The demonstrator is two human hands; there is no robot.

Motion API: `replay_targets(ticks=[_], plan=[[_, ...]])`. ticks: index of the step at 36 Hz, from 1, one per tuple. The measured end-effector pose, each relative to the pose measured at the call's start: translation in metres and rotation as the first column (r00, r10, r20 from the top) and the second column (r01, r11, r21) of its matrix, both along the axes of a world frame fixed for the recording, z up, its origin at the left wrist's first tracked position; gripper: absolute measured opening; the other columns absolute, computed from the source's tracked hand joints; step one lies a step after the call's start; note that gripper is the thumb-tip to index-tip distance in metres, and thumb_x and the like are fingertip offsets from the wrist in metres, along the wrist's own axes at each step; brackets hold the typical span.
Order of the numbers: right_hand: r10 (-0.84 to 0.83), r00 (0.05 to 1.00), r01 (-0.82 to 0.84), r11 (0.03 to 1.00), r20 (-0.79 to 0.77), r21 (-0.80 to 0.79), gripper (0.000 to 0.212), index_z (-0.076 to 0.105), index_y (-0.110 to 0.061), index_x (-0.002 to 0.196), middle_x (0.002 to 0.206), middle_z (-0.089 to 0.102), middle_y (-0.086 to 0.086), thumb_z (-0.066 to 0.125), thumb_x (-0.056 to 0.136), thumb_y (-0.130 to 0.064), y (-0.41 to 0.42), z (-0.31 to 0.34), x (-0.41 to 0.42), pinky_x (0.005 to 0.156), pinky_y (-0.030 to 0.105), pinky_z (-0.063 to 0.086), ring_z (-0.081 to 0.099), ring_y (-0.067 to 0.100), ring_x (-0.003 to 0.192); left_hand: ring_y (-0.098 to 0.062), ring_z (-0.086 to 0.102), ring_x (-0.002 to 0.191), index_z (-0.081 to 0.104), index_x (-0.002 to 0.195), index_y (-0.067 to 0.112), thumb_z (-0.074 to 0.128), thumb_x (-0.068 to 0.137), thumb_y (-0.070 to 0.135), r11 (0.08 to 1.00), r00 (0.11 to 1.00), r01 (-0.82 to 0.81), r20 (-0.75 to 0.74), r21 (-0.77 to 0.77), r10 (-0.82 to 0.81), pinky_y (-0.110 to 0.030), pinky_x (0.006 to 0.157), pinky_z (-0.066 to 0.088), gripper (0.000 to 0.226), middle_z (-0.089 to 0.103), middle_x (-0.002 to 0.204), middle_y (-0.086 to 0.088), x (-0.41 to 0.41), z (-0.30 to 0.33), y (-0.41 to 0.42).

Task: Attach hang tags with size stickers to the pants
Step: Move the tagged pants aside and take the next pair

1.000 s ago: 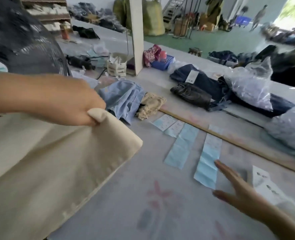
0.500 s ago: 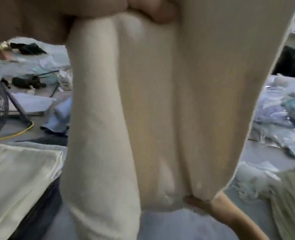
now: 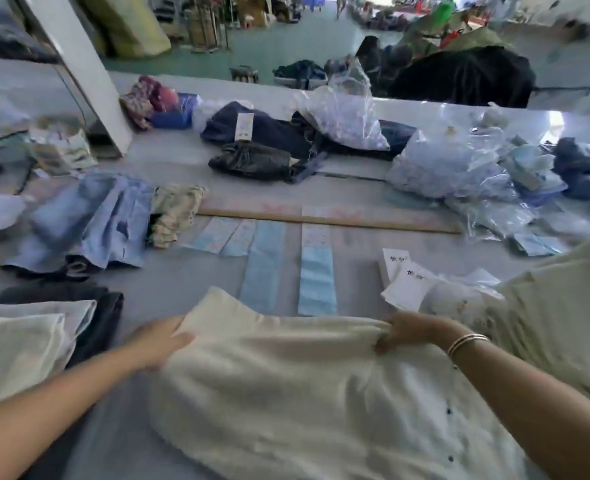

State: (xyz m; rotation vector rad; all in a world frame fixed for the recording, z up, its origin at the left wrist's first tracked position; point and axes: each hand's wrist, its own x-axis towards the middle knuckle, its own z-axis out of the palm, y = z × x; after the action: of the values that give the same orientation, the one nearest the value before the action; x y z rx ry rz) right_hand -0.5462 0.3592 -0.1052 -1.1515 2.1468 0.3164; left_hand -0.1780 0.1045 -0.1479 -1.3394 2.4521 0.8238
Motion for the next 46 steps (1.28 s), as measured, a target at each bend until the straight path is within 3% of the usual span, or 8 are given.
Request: replay_targets(ticks=[4,10,18,26,29,32,38,46], plan=[[-0.068,0.956,0.005,0.977,-0.287,-0.213,0.046,0.042,-0.028,0.132,0.132,0.051,-0.001,0.052,0.087,-0.036,-0.007,-0.072,0.033,0.112,0.053,0.019,0.044,0.024,0.128,-0.036,0.057,0.108,0.051,0.124,0.008,0.056,0.094,0.025,0.932,0.957,-0.291,-0.044,-0.217,0.288,-0.038,0.083,0.043,0.035,0.059,0.121,-0.019,-0.015,-0.039,0.027],[-0.441,0.892,0.276,0.703,-0.097,-0.655,0.069,0.037,-0.018,0.142,0.151,0.032,0.005,0.067,0.08,-0.019,0.049,-0.091,0.051,0.112,0.045,0.012,0.022,0.024,0.143,-0.033,0.069,0.092,0.075,0.095,0.009,0.05,0.071,0.027,0.789,0.969,0.151,-0.067,-0.595,-0.236,-0.049,0.095,0.041,0.039,0.07,0.103,-0.015,-0.054,-0.055,0.086],[-0.969,0.213,0.927,0.16,0.126,-0.338,0.076,0.042,0.006,0.136,0.141,0.038,0.03,0.07,0.081,-0.037,0.174,-0.105,0.006,0.109,0.044,0.025,0.032,0.04,0.133,-0.022,0.052,0.126,0.052,0.131,0.029,0.04,0.078,0.055,0.819,0.898,0.405,0.008,-0.407,-0.441,-0.045,0.099,0.029,0.06,0.055,0.137,-0.006,-0.067,-0.086,0.136],[-0.736,0.087,0.974,0.206,0.672,0.099,0.039,0.063,0.01,0.106,0.095,0.069,0.028,0.075,0.073,-0.008,0.172,-0.062,-0.002,0.068,0.045,0.058,0.069,0.041,0.083,-0.021,0.049,0.128,0.058,0.127,0.03,0.042,0.073,0.049,0.874,0.932,0.355,0.05,-0.332,-0.359,-0.055,0.098,0.04,0.06,0.053,0.14,-0.006,-0.079,-0.072,0.144],[-0.594,0.234,0.937,0.348,0.77,-0.016,0.023,0.065,0.01,0.102,0.091,0.071,0.025,0.064,0.08,0.005,0.143,-0.022,0.016,0.07,0.043,0.058,0.07,0.036,0.08,-0.017,0.022,0.144,0.041,0.139,0.039,0.047,0.087,0.043,0.95,0.976,0.216,0.015,-0.227,-0.218,-0.044,0.115,0.018,0.052,0.022,0.157,0.003,-0.1,-0.057,0.154],[-0.467,0.505,0.832,0.487,0.726,-0.265,0.016,0.068,-0.004,0.092,0.085,0.073,0.012,0.062,0.082,0.008,0.104,0.012,0.057,0.071,0.033,0.057,0.069,0.017,0.073,-0.014,0.055,0.117,0.063,0.117,0.028,0.056,0.093,0.042,0.99,0.915,0.067,-0.403,0.123,-0.012,-0.027,0.101,0.041,0.029,0.06,0.127,0.001,-0.116,-0.024,0.176],[-0.126,0.696,0.534,0.749,0.707,-0.392,0.059,0.037,-0.019,0.135,0.096,0.063,-0.013,0.063,0.082,-0.023,0.038,0.046,0.165,0.074,0.009,0.045,0.058,-0.01,0.085,-0.005,0.071,0.082,0.066,0.108,0.016,0.056,0.088,0.041,0.53,0.69,0.103,-0.444,0.842,0.572,-0.011,0.059,0.051,0.034,0.073,0.106,-0.003,-0.119,0.042,0.206],[-0.289,0.559,0.76,0.552,0.777,-0.342,0.052,0.039,-0.031,0.139,0.075,0.059,-0.01,0.058,0.09,-0.034,0.028,0.03,0.196,0.072,0.014,0.046,0.057,-0.003,0.069,-0.04,0.046,0.128,0.064,0.121,0.002,0.046,0.082,0.053,0.043,0.506,0.251,-0.169,0.967,0.846,-0.048,0.114,0.03,0.067,0.058,0.127,-0.027,-0.074,0.053,0.19]])
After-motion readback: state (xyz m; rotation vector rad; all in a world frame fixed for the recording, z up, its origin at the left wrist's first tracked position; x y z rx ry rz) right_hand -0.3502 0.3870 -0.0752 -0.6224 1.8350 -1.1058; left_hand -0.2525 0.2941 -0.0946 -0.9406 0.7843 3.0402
